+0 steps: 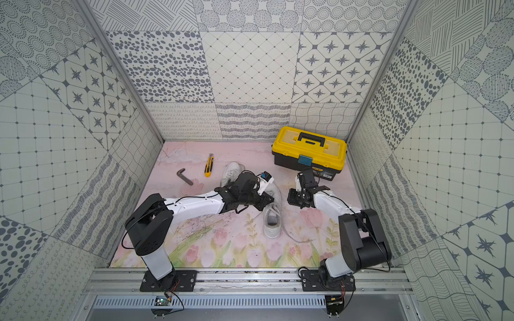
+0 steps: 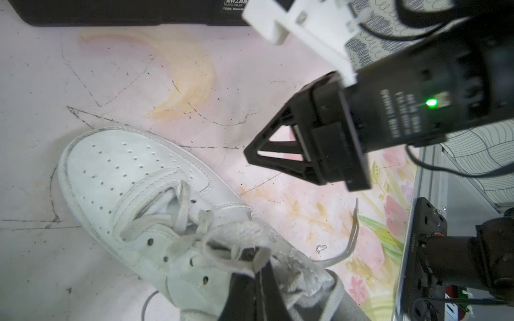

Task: Tie the shoes
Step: Wrap the shoelace around the shoelace, then cross the shoelace with the shoelace.

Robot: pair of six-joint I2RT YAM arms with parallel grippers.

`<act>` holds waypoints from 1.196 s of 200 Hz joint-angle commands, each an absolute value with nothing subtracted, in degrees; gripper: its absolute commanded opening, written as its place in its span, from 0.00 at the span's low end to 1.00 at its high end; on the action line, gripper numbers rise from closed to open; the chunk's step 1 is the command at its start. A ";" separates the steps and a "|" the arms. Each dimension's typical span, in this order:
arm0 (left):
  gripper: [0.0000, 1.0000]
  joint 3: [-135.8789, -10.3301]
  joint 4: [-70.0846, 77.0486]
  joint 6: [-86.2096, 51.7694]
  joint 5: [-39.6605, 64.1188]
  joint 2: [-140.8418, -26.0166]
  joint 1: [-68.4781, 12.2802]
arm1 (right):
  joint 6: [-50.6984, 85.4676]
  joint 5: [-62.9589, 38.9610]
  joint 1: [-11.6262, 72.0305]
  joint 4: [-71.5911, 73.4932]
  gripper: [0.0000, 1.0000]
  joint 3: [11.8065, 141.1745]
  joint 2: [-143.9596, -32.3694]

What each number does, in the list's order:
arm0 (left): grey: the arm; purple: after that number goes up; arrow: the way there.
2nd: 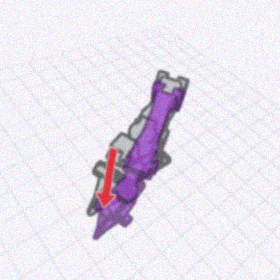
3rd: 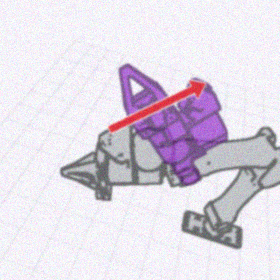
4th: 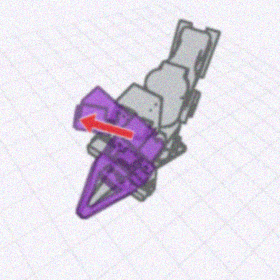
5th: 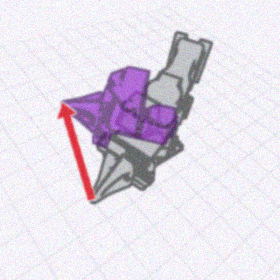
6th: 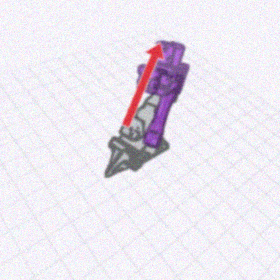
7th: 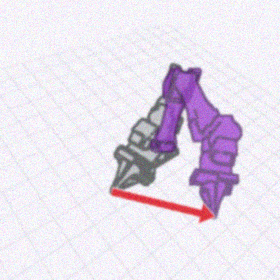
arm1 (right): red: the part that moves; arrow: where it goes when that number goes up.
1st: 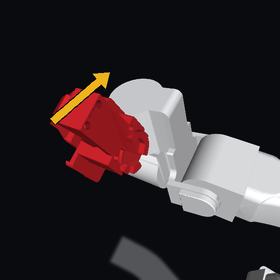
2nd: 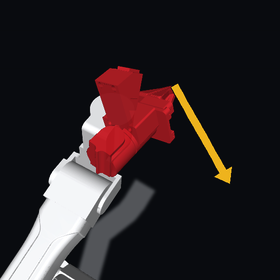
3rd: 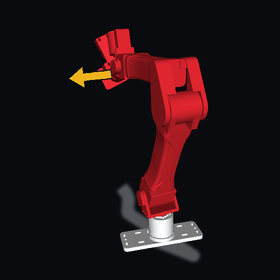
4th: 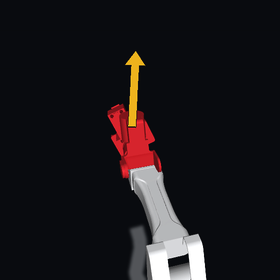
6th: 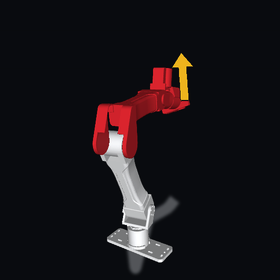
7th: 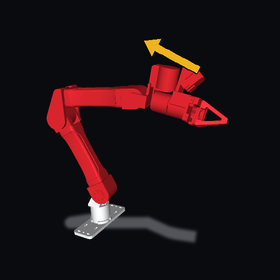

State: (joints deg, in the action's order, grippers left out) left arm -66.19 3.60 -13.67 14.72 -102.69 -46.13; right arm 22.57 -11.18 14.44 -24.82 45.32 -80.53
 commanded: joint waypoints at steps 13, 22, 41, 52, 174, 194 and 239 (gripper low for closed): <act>0.00 -66.05 0.89 -12.66 14.52 -101.26 -45.51 | 25.22 -6.03 19.85 -38.68 0.38 40.69 -68.99; 0.00 -66.02 0.85 -12.66 14.52 -101.16 -45.48 | 27.52 -4.80 22.20 -41.11 0.39 39.65 -66.57; 0.00 -65.90 0.96 -12.88 14.53 -101.07 -45.44 | 33.34 -2.08 27.33 -44.21 0.42 37.79 -63.12; 0.00 -65.92 1.12 -13.01 14.60 -101.00 -45.44 | 35.98 -1.40 29.86 -44.73 0.43 36.96 -62.11; 0.00 -66.01 1.42 -13.54 15.50 -100.72 -45.42 | 40.32 2.44 38.87 -30.87 0.41 32.60 -75.24; 0.00 -66.01 1.51 -13.49 15.71 -100.66 -45.44 | 41.07 3.50 38.85 -28.97 0.34 31.33 -76.57; 0.00 -64.69 2.82 -11.22 17.04 -98.93 -45.44 | 38.17 1.42 33.88 -28.52 0.02 31.29 -70.57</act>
